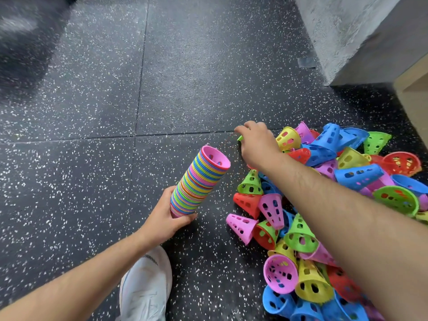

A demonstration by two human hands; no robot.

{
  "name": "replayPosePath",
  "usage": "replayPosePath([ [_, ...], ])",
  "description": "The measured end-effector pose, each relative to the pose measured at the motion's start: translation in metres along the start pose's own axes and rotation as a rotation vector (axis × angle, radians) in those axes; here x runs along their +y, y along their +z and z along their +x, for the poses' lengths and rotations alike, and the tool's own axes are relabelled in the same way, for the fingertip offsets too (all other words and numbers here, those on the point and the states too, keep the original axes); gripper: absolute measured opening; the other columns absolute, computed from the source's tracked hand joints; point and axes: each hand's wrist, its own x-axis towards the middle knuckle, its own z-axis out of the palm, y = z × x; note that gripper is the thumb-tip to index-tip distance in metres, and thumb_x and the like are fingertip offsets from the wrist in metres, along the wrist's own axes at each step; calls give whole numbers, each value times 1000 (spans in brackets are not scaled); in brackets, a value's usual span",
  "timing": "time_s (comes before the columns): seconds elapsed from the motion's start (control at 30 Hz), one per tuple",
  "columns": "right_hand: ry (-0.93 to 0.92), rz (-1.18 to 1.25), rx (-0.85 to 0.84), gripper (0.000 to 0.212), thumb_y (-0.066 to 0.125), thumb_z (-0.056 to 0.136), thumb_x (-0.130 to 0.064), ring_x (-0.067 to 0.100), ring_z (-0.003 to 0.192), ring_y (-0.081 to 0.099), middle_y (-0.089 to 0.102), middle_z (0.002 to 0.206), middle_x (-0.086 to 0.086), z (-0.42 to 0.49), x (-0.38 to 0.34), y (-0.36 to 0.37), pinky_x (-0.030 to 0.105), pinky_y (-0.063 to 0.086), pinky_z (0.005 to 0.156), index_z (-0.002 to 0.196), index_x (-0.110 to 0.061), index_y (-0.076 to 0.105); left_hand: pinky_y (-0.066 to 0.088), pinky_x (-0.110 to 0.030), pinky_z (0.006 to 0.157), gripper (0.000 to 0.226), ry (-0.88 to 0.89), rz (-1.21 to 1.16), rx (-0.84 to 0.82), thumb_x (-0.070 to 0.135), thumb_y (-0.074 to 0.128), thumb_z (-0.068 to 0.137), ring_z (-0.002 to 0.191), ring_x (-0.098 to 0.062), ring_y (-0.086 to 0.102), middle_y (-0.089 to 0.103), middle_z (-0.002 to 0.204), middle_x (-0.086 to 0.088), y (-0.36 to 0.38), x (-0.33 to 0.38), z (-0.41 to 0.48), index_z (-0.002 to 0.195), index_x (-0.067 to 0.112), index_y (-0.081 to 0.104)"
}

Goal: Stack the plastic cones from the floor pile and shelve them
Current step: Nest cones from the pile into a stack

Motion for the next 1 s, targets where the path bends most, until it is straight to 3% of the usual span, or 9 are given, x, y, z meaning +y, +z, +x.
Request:
replayPosePath([
  [0.17, 44, -141, -145, 47, 54, 91, -8, 32, 126, 42, 44, 136, 11, 23, 9, 2, 43, 40, 104, 137, -18, 52, 46, -11, 86, 70, -1, -8, -13, 9, 90, 77, 97, -1, 63, 65, 116, -3, 0, -1, 3, 132, 23, 49],
  [0.4, 47, -178, -88, 34, 51, 92, 0, 33, 119, 46, 48, 125, 13, 29, 16, 4, 43, 44, 97, 123, -10, 60, 49, -17, 91, 72, -9, -37, -38, 14, 91, 77, 103, -8, 66, 65, 118, -2, -2, -2, 5, 132, 30, 47],
  [0.5, 7, -166, -34, 25, 55, 95, -5, 34, 114, 47, 51, 121, 12, 27, 20, 3, 42, 44, 90, 118, -14, 58, 51, -22, 93, 74, -16, -50, -29, 24, 91, 73, 104, -11, 67, 66, 117, -1, -1, -2, 5, 132, 31, 47],
  [0.6, 31, 103, 108, 15, 57, 98, -15, 35, 109, 48, 53, 117, 12, 18, 20, -1, 42, 42, 87, 112, -15, 57, 51, -20, 91, 72, -18, -55, -24, 12, 91, 77, 102, -11, 67, 68, 115, -2, -1, -2, 5, 131, 31, 47],
  [0.7, 66, 535, 277, 13, 57, 99, -21, 24, 93, 51, 56, 108, 11, -5, 4, -20, 27, 35, 81, 109, -13, 59, 51, -20, 90, 73, -18, -52, -19, 9, 90, 78, 102, -12, 68, 68, 115, -1, 0, -3, 4, 132, 31, 46],
  [0.77, 48, 689, 329, 10, 58, 99, -20, 12, 80, 51, 53, 103, 3, -27, -9, -31, 18, 34, 75, 106, -14, 59, 51, -19, 90, 74, -12, -52, -14, 9, 90, 77, 103, -12, 68, 68, 116, -3, -1, -2, 4, 133, 28, 46],
  [0.83, 19, 760, 350, 7, 58, 99, -23, 11, 87, 56, 54, 108, 0, -46, -19, -32, 25, 41, 83, 105, -18, 59, 50, -19, 90, 74, -6, -54, -18, 9, 90, 77, 102, -10, 67, 67, 116, -3, -1, -1, 3, 133, 28, 46],
  [0.93, -14, 816, 388, 7, 57, 99, -25, 20, 120, 54, 55, 123, 4, -66, -28, -26, 43, 46, 100, 104, -21, 58, 48, -12, 86, 72, -7, -54, -20, 8, 90, 78, 98, -2, 65, 67, 115, -1, -1, 1, 0, 132, 28, 45],
  [1.0, -15, 838, 379, 6, 59, 99, -22, 16, 103, 58, 56, 109, -4, -76, -33, -26, 35, 46, 88, 103, -19, 58, 47, -10, 86, 74, -2, -46, -20, 8, 90, 78, 98, 1, 65, 67, 117, -1, -1, 2, -3, 135, 25, 45],
])
